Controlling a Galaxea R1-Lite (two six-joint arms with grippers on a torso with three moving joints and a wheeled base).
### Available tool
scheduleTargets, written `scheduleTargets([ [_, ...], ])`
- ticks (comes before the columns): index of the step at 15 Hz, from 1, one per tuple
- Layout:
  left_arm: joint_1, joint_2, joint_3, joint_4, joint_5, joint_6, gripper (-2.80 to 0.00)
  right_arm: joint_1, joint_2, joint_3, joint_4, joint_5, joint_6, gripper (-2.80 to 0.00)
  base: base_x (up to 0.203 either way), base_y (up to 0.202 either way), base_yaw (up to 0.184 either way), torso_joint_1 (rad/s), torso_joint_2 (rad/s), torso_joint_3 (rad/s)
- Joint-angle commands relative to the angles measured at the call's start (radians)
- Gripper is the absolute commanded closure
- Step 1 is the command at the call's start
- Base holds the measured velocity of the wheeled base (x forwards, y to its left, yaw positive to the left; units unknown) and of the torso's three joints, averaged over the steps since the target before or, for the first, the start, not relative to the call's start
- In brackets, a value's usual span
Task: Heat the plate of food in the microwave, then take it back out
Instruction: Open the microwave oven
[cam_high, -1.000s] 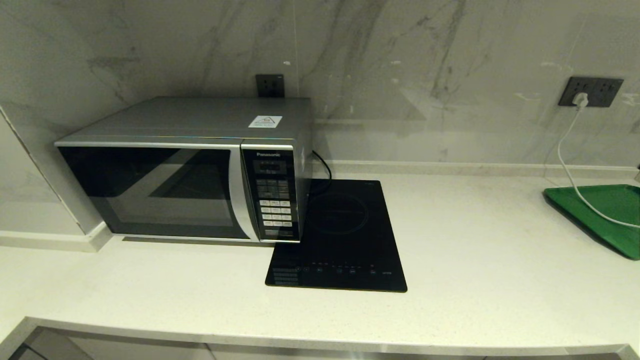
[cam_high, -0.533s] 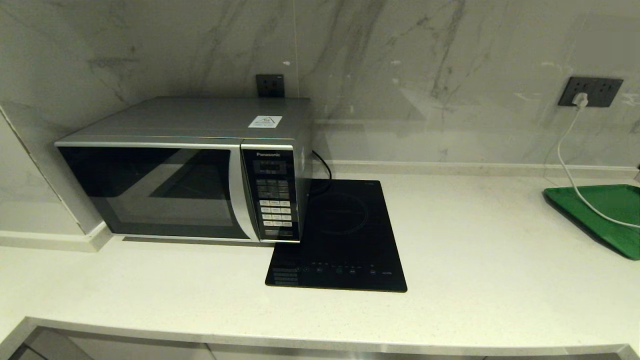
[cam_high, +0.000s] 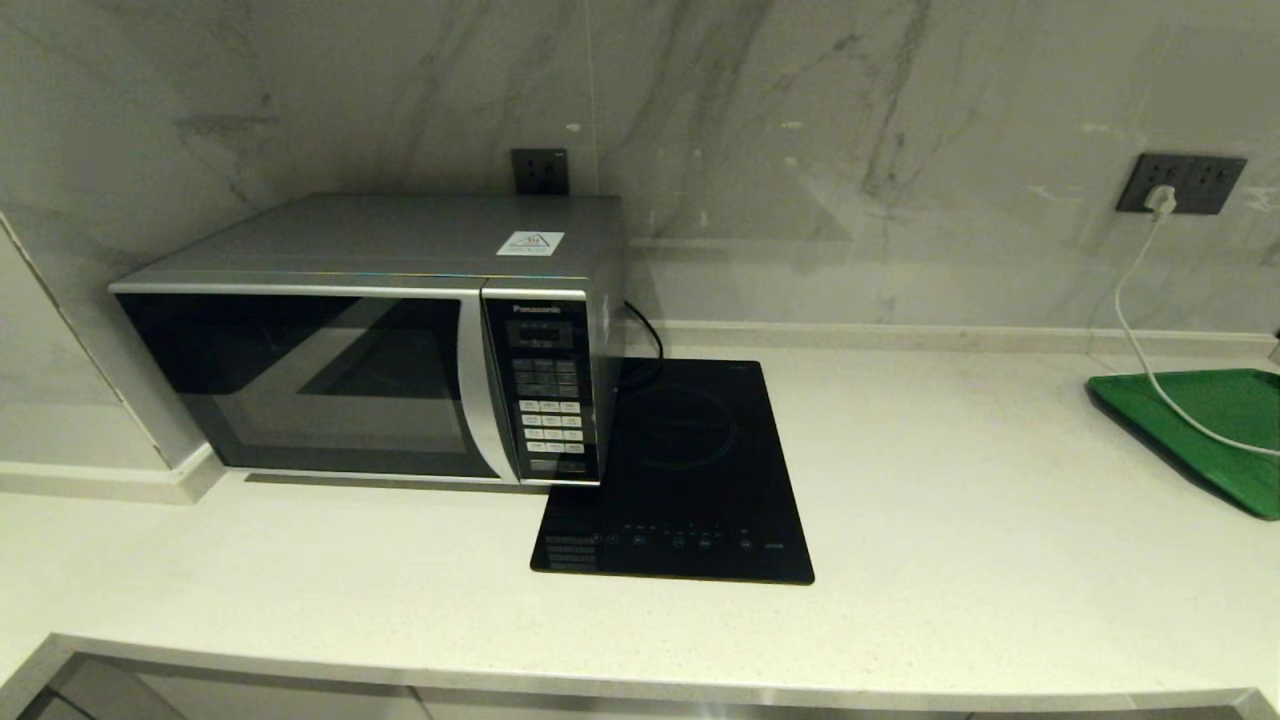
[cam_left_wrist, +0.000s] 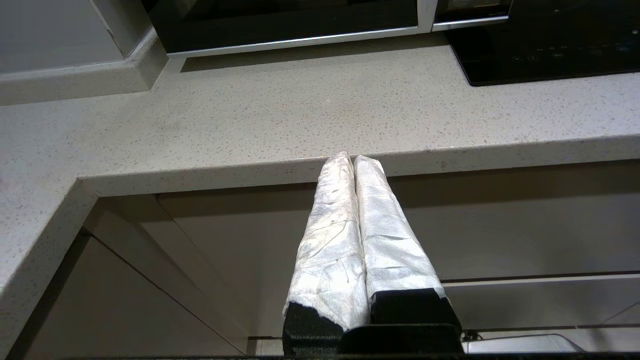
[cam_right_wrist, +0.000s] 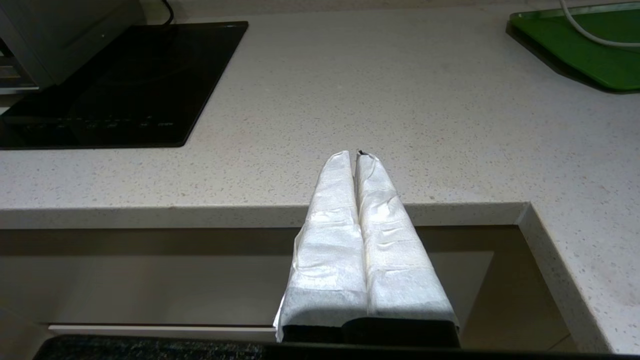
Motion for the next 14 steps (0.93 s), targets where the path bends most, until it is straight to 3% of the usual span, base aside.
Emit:
scheduleTargets([
  [1, -0.002, 0.055, -0.082, 0.001, -0.04, 0.013, 0.0, 0.0, 0.0, -0.001, 0.0, 0.0, 0.001, 0.0, 0.0, 0.0, 0.0, 0.0, 0.0, 0.0],
  [3, 0.003, 0.202, -0.249, 0.001, -0.081, 0.014, 0.0, 0.0, 0.0, -0.001, 0.0, 0.0, 0.001, 0.0, 0.0, 0.0, 0.0, 0.0, 0.0, 0.0],
  [5, 0.005, 0.407, -0.495, 0.051, -0.089, 0.009, 0.0, 0.0, 0.0, -0.001, 0.0, 0.0, 0.001, 0.0, 0.0, 0.0, 0.0, 0.0, 0.0, 0.0],
  [8, -0.002, 0.81, -0.934, 0.299, -0.134, -0.034, 0.0, 0.0, 0.0, 0.001, 0.0, 0.0, 0.001, 0.0, 0.0, 0.0, 0.0, 0.0, 0.0, 0.0],
  [10, 0.002, 1.038, -1.146, 0.49, -0.231, -0.103, 0.0, 0.0, 0.0, 0.0, 0.0, 0.0, 0.001, 0.0, 0.0, 0.0, 0.0, 0.0, 0.0, 0.0],
  [13, 0.049, 1.282, -1.271, 0.644, -0.44, -0.132, 0.0, 0.0, 0.0, -0.001, 0.0, 0.0, 0.001, 0.0, 0.0, 0.0, 0.0, 0.0, 0.0, 0.0],
  [14, 0.059, 1.334, -1.289, 0.657, -0.5, -0.112, -2.8, 0.0, 0.0, 0.0, 0.0, 0.0, 0.001, 0.0, 0.0, 0.0, 0.0, 0.0, 0.0, 0.0],
])
